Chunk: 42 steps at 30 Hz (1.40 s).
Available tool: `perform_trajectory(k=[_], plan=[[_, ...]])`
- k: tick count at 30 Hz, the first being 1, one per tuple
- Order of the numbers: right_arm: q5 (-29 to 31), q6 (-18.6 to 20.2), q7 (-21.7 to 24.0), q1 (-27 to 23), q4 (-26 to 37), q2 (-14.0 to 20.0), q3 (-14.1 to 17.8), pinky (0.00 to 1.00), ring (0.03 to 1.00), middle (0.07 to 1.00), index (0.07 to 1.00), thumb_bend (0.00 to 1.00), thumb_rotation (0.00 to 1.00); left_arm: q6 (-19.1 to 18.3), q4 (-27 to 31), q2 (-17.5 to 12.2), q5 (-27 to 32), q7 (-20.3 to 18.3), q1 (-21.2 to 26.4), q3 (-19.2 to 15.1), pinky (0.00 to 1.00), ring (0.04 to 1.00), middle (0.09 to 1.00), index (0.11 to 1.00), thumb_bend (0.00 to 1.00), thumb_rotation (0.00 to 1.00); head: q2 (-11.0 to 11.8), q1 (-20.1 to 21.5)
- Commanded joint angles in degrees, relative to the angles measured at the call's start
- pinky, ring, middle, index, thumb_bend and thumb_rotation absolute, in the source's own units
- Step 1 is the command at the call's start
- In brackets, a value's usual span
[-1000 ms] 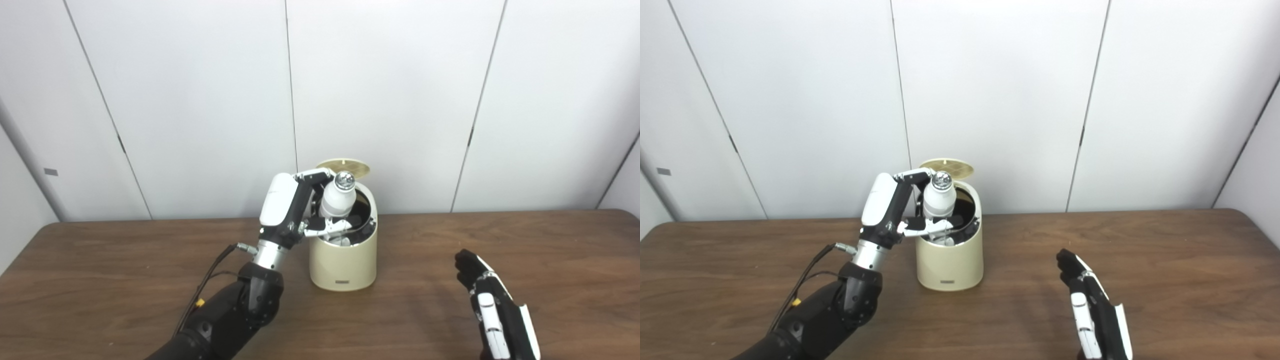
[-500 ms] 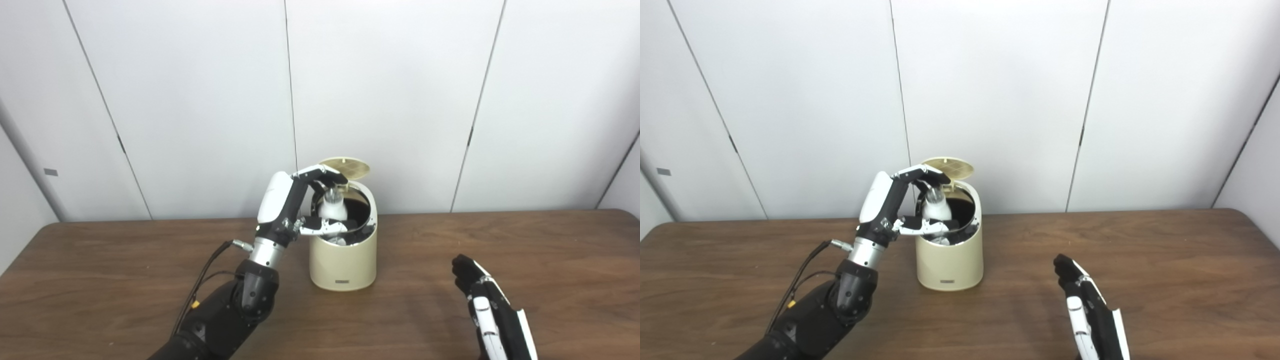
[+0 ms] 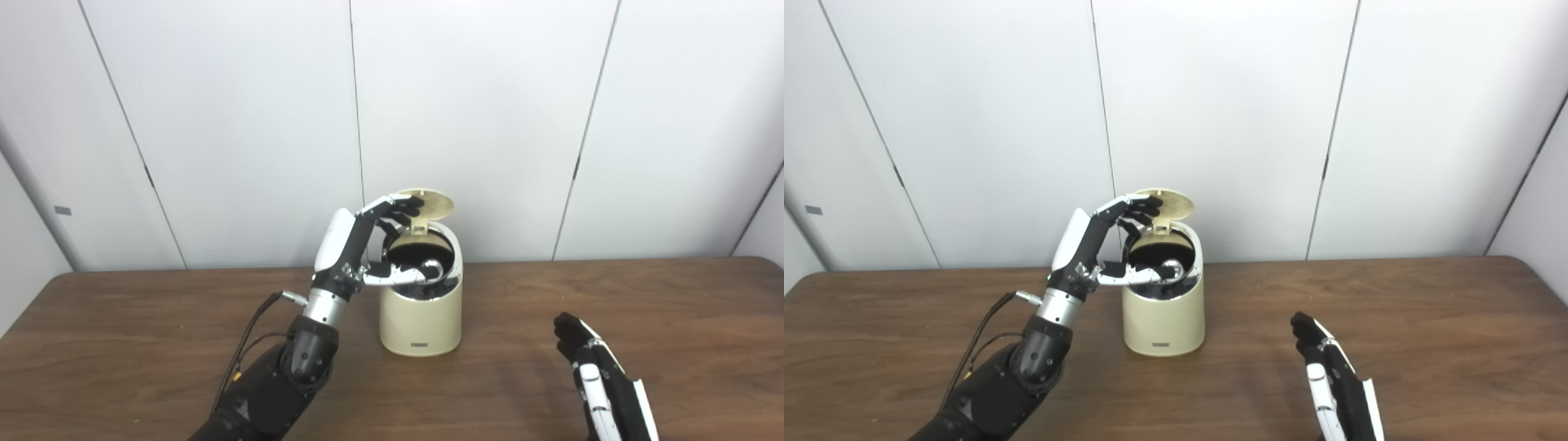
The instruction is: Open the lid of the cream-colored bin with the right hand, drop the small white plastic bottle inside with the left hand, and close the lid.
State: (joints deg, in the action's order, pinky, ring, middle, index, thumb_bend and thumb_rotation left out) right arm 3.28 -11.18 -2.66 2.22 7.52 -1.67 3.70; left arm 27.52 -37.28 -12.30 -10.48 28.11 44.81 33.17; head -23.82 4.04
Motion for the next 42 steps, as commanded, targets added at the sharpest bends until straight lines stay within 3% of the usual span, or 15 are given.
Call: perform_trajectory(k=[1, 4, 5, 6, 7, 8, 10, 14, 20, 24, 31, 36, 39, 42], plan=[[-0.02, -0.53, 0.08, -0.81, 1.64, -0.06, -0.16, 0.92, 0.887, 0.848, 0.809, 0.17, 0.75, -0.6, 1.39, 0.05, 0.01, -0.82, 1.71, -0.79, 0.64, 0.746, 0.747, 0.733, 1.0, 0.2, -0.02, 0.04], [-0.13, -0.83, 0.07, -0.91, 1.33, 0.01, -0.13, 0.93, 0.892, 0.852, 0.812, 0.16, 0.75, -0.6, 1.99, -0.09, -2.46, 2.87, 1.23, -0.71, 0.6, 0.706, 0.711, 0.692, 1.0, 0.17, 0.08, 0.18], [-0.01, -1.19, 0.11, -1.0, 1.11, 0.03, -0.08, 0.92, 0.888, 0.848, 0.809, 0.16, 0.76, -0.6, 2.37, -0.1, -3.56, 5.01, 0.94, -0.51, 0.51, 0.633, 0.651, 0.626, 0.9, 0.09, 0.08, 0.14], [0.12, -1.44, 0.15, -1.09, 0.93, 0.07, -0.03, 0.91, 0.883, 0.845, 0.805, 0.16, 0.75, -0.6, 2.55, -0.09, -4.28, 6.44, 0.78, -0.36, 0.44, 0.556, 0.578, 0.552, 0.71, 0.05, 0.04, -0.05], [0.15, -1.61, 0.13, -1.19, 0.8, 0.1, 0.04, 0.9, 0.88, 0.842, 0.803, 0.16, 0.75, -0.6, 3.51, -0.17, -4.96, 8.14, 0.15, -0.26, 0.39, 0.507, 0.533, 0.507, 0.6, 0.02, 0.0, -0.18], [0.15, -1.69, 0.11, -1.33, 0.69, 0.17, 0.12, 0.89, 0.878, 0.841, 0.801, 0.16, 0.75, -0.6, 4.8, -0.18, -4.89, 9.14, -0.75, -0.5, 0.34, 0.437, 0.498, 0.506, 0.56, 0.01, -0.01, -0.43], [0.14, -1.85, 0.1, -1.65, 0.33, 0.31, 0.25, 0.88, 0.876, 0.841, 0.8, 0.15, 0.75, -0.6, 6.64, -0.18, -4.5, 10.12, -2.11, -0.98, 0.33, 0.406, 0.478, 0.495, 0.53, 0.0, 0.09, -0.69], [0.71, -2.37, 0.49, -2.61, -0.96, 0.68, 0.31, 0.9, 0.885, 0.846, 0.805, 0.14, 0.75, -0.6, 13.81, 0.49, 0.74, 5.96, -7.59, -5.21, 0.39, 0.447, 0.484, 0.483, 0.52, 0.0, 0.44, -1.23], [-0.12, -3.26, 0.65, -4.29, -1.97, 1.58, 0.17, 0.89, 0.881, 0.845, 0.807, 0.09, 0.73, -0.6, 25.36, 1.78, 6.65, -1.55, -16.26, -13.9, 0.34, 0.411, 0.474, 0.493, 0.52, 0.0, 1.09, -1.81], [-0.43, -4.63, 0.78, -5.58, -3.24, 2.54, 0.38, 0.89, 0.881, 0.847, 0.811, 0.1, 0.73, -0.61, 29.9, 3.0, 6.27, -3.7, -19.98, -19.74, 0.43, 0.465, 0.493, 0.474, 0.52, 0.0, 1.37, -2.05], [1.4, -7.14, 1.5, -8.7, -5.72, 4.5, 0.99, 0.89, 0.883, 0.847, 0.827, 0.13, 0.73, -0.66, 33.14, 4.39, 2.24, -4.01, -24.77, -26.99, 0.46, 0.483, 0.49, 0.482, 0.52, 0.0, 1.82, -2.37], [1.78, -8.82, 2.04, -11.19, -7.35, 6.61, 1.52, 0.89, 0.882, 0.853, 0.827, 0.13, 0.75, -0.72, 33.27, 5.28, 1.6, -5.19, -26.89, -29.92, 0.44, 0.502, 0.494, 0.482, 0.51, 0.0, 1.9, -2.52], [2.37, -7.75, 2.83, -12.78, -6.89, 7.97, 1.56, 0.9, 0.881, 0.849, 0.819, 0.16, 0.75, -0.71, 33.49, 5.49, 1.94, -6.24, -28.03, -30.97, 0.43, 0.507, 0.497, 0.48, 0.51, 0.0, 1.83, -2.61], [-0.7, -5.38, 3.37, -14.64, -4.23, 9.95, 0.77, 0.92, 0.892, 0.862, 0.837, 0.2, 0.81, -0.67, 33.51, 6.04, 2.78, -7.55, -28.82, -31.78, 0.45, 0.523, 0.518, 0.486, 0.5, 0.03, 1.83, -2.57]])
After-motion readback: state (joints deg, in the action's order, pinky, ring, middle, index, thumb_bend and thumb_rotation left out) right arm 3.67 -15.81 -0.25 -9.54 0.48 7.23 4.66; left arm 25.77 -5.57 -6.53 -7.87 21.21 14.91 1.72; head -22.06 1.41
